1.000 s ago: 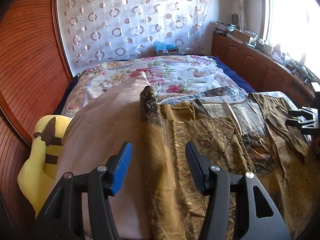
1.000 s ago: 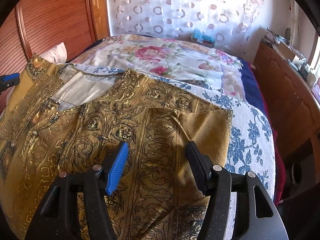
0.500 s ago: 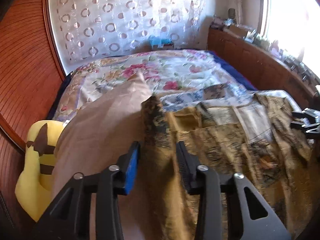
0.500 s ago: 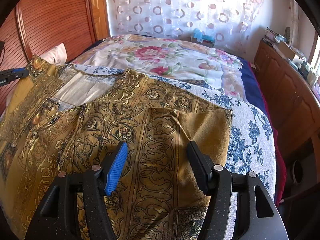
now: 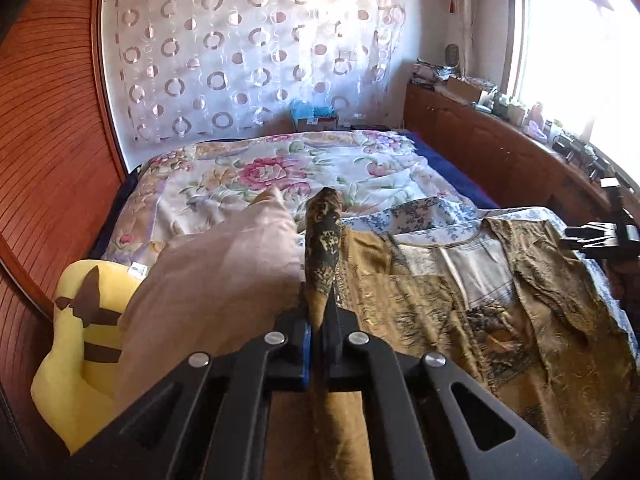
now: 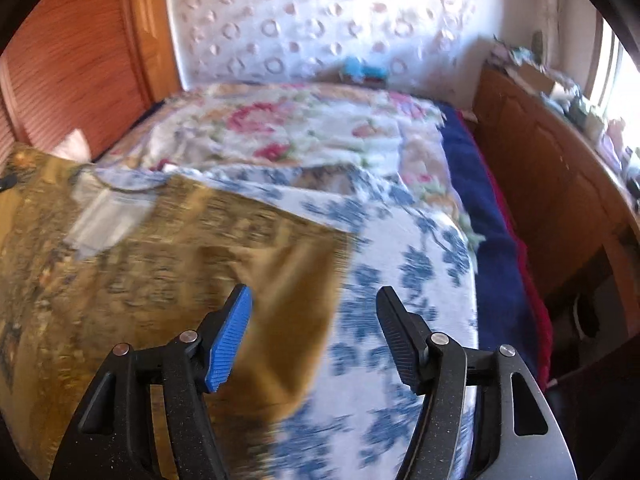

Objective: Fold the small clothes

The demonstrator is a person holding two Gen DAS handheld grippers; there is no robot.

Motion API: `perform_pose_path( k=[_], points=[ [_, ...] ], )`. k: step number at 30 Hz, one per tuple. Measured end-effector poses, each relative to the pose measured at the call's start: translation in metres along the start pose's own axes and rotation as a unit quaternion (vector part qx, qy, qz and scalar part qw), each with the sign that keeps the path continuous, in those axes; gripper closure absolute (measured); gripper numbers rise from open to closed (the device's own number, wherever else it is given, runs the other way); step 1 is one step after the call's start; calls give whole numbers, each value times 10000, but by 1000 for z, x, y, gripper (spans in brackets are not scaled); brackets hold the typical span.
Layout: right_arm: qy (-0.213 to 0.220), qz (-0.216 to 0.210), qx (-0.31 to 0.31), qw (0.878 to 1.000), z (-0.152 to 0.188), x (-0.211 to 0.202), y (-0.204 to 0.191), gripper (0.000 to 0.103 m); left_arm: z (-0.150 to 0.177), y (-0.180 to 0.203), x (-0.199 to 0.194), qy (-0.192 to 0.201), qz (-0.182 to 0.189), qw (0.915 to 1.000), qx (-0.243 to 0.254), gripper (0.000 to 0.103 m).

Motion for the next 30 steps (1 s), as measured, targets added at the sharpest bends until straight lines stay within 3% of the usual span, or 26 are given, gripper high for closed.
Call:
perform_pose_path(
  k=[2, 8, 13, 15, 20, 24, 30],
  points=[
    [-189, -85, -19, 9998, -1, 10, 6, 37, 1, 3, -2, 23, 30, 10000, 20, 103],
    [-193, -292, 61, 9994, -10, 14, 13, 37, 2, 8, -5, 24, 42, 10000, 44, 103],
    [-230, -184, -45, 9996, -17, 18, 10, 39, 4, 14, -8, 73, 5, 9999, 78, 103],
    [-241, -136, -124, 9995, -18, 19, 6, 50, 4, 17, -10, 96, -13, 9999, 116, 103],
    [-289, -312, -426, 9982, -19, 17, -10, 96, 6, 24, -19, 234, -62, 9997, 105, 103],
    [-312, -319, -454, 9980, -16, 14, -17, 100, 8, 27, -29, 345, -69, 9993, 80, 103],
    [308, -340, -346, 9983, -15, -27, -25, 100, 13, 30, -51, 500, -54, 9987, 97, 103]
  ],
)
Point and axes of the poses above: each gripper's, at about its wrist camera, not at the fingertips, and x roughly the way its jaws point, y to its right, z to its underside, the point moved 4 cm from there along x, roughly the way its jaws point, and after that the axes turned 7 degrees about -y, right-handed, at the moved point
